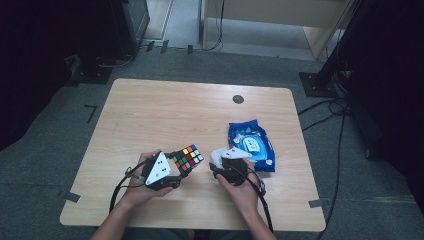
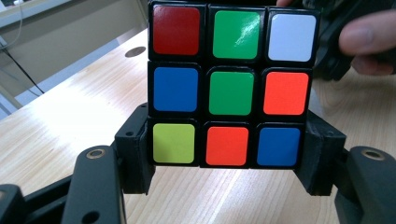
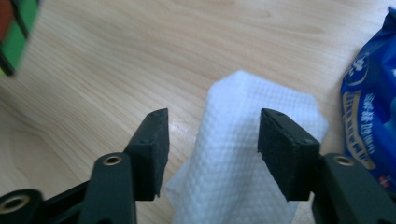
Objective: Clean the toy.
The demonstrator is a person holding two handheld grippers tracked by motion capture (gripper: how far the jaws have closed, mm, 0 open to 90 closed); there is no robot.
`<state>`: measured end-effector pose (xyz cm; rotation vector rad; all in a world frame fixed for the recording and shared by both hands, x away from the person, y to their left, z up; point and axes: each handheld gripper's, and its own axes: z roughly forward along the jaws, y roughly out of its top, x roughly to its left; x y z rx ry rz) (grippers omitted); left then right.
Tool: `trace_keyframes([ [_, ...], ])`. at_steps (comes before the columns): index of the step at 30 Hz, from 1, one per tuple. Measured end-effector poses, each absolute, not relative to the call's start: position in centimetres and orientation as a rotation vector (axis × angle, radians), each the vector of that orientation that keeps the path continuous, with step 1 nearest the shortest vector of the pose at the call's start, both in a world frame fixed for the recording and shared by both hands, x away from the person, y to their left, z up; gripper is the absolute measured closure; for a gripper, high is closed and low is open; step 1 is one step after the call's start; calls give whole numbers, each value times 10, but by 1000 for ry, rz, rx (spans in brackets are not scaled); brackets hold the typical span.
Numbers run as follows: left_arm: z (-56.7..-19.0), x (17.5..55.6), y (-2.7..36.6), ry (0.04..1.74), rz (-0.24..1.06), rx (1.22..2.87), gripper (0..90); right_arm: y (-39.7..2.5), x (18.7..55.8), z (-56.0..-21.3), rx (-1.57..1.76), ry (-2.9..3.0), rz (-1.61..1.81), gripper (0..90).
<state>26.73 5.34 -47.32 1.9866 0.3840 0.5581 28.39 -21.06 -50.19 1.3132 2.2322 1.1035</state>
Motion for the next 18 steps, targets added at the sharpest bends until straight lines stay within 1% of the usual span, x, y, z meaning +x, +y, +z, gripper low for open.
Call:
trace_keyframes([
  [5,-472,268,54,404,531,1978,343,-208,284,-515,1318,2239,999,582],
  [7,-472,269,54,411,518,1970,343,-209,282,-516,1313,2222,999,678],
  [8,-472,269,55,413,515,1969,343,-210,282,-515,1311,2225,998,749],
  [9,-472,269,55,415,514,1969,343,-211,282,-515,1312,2229,998,799],
  [10,-472,269,55,417,510,1969,343,-212,282,-514,1310,2228,994,822],
  [13,-473,269,54,419,510,1974,343,-213,278,-508,1297,2216,1021,851],
  [18,-474,269,51,410,505,1986,343,-216,267,-472,1255,2109,1253,859],
])
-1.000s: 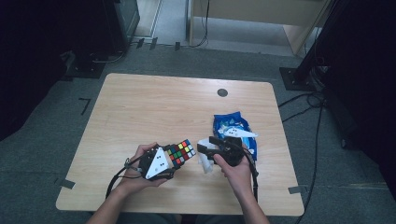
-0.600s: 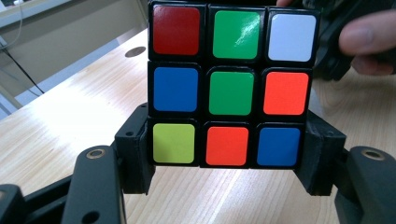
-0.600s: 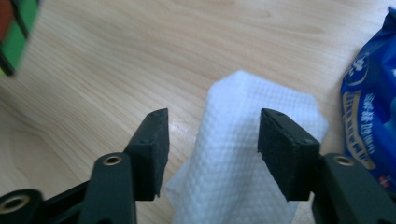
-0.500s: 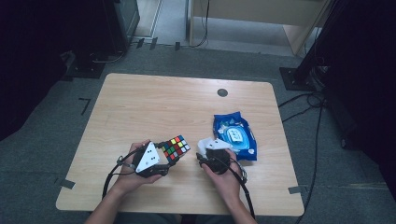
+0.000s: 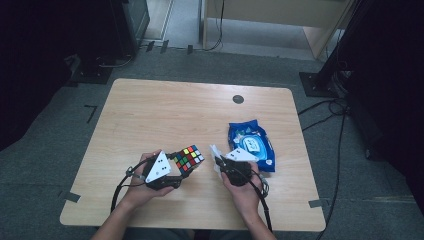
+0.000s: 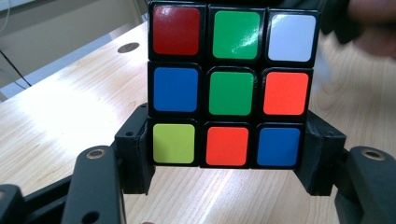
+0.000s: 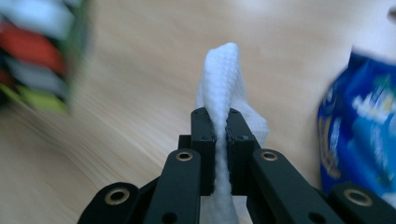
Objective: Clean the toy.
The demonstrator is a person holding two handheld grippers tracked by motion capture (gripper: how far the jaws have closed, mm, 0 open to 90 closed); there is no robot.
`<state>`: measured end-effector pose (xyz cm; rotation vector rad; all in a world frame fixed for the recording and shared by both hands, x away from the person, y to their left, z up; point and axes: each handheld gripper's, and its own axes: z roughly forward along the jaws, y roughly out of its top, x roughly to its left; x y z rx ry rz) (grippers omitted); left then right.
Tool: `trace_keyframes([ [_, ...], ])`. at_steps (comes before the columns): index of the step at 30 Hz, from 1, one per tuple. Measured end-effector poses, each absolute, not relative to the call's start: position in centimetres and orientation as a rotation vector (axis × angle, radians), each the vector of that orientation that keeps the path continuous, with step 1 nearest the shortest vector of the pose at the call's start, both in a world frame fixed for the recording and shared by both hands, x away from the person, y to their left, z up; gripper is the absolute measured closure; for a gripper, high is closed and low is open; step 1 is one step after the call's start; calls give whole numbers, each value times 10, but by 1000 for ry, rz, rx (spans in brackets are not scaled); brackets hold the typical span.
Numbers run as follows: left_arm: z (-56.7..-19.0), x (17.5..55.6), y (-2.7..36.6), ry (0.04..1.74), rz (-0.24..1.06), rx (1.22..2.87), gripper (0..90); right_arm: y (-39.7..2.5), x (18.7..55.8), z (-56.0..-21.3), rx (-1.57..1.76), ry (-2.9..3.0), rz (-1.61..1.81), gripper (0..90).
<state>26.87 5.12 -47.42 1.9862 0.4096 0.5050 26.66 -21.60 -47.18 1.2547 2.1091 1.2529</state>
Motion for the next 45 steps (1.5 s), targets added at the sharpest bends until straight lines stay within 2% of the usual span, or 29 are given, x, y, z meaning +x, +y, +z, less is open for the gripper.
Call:
trace_keyframes([
  [5,-476,267,45,396,490,1992,343,-213,248,-436,1131,2028,1542,859],
  [10,-477,262,38,376,469,1998,343,-195,229,-420,944,2043,1675,858],
  [17,-475,259,37,351,464,1982,343,-185,227,-428,950,2060,1660,855],
  [29,-471,260,42,350,468,1954,344,-214,254,-457,1235,2020,1475,852],
  [33,-474,261,40,356,467,1975,343,-215,247,-445,1179,1982,1587,851],
  [38,-473,259,37,343,464,1976,343,-193,230,-428,974,2025,1675,849],
  [45,-471,256,37,332,479,1981,343,-196,236,-439,1070,2014,1650,849],
])
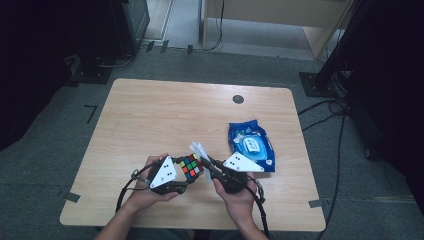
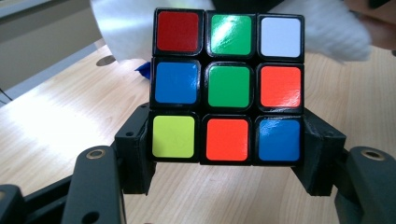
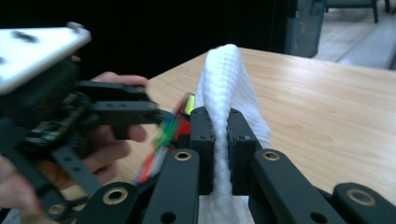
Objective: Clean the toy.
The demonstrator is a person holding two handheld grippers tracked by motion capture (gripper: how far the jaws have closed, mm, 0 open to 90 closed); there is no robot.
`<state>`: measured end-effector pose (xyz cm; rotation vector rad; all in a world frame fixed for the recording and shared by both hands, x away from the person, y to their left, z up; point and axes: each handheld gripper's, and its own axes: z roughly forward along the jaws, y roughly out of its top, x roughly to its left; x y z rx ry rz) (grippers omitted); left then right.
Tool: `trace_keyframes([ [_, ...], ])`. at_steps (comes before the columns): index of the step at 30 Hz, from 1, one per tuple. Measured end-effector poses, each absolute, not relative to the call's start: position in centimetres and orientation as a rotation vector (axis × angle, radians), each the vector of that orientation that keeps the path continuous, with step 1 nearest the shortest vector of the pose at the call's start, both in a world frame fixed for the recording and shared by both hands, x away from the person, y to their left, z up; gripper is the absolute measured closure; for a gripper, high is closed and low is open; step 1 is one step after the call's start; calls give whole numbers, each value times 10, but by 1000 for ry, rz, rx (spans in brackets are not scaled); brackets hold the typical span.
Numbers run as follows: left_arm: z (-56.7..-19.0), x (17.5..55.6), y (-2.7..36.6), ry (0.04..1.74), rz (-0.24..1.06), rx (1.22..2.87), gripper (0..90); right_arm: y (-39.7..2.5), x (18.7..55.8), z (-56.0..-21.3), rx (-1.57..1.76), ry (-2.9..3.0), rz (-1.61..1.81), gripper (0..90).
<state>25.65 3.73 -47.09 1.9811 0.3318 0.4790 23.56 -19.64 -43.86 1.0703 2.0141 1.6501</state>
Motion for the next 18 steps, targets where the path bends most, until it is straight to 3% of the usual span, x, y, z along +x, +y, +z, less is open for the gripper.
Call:
trace_keyframes([
  [18,-468,274,59,493,505,1953,343,-220,268,-490,1288,2016,1221,849],
])
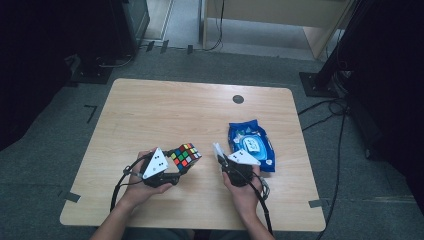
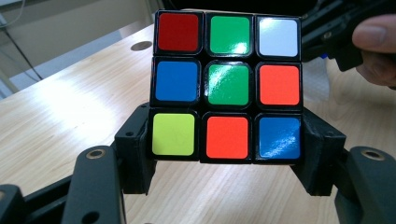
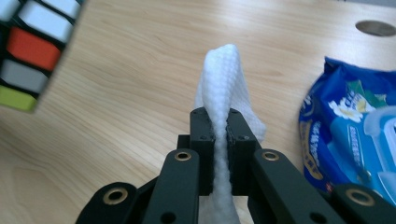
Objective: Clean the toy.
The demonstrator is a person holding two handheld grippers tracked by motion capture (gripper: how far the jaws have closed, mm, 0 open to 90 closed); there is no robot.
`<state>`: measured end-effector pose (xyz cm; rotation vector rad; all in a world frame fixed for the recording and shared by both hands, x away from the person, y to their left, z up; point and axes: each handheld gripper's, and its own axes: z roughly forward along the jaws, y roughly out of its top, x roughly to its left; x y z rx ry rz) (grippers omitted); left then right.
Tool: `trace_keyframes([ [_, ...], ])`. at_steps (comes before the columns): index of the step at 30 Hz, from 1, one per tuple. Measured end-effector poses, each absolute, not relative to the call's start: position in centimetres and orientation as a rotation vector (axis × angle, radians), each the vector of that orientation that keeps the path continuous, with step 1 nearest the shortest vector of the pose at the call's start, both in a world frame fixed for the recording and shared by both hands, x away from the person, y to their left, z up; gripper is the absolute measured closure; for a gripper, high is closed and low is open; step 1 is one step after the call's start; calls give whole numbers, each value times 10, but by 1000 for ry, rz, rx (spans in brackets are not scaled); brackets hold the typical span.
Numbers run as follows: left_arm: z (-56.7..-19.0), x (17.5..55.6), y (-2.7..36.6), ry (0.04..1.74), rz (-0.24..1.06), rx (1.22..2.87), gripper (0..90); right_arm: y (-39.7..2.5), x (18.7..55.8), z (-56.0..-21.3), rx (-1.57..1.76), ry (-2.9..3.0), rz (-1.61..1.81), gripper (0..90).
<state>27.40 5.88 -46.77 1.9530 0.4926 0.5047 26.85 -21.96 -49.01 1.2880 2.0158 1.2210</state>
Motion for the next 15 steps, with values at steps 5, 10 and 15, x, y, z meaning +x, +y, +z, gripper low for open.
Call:
trace_keyframes([
  [5,-467,276,61,510,506,1953,343,-222,273,-497,1305,2022,1182,832],
  [10,-468,277,61,519,506,1954,343,-221,278,-504,1322,2057,1197,540],
  [15,-468,279,63,543,505,1949,343,-220,276,-500,1292,2016,1256,363],
])
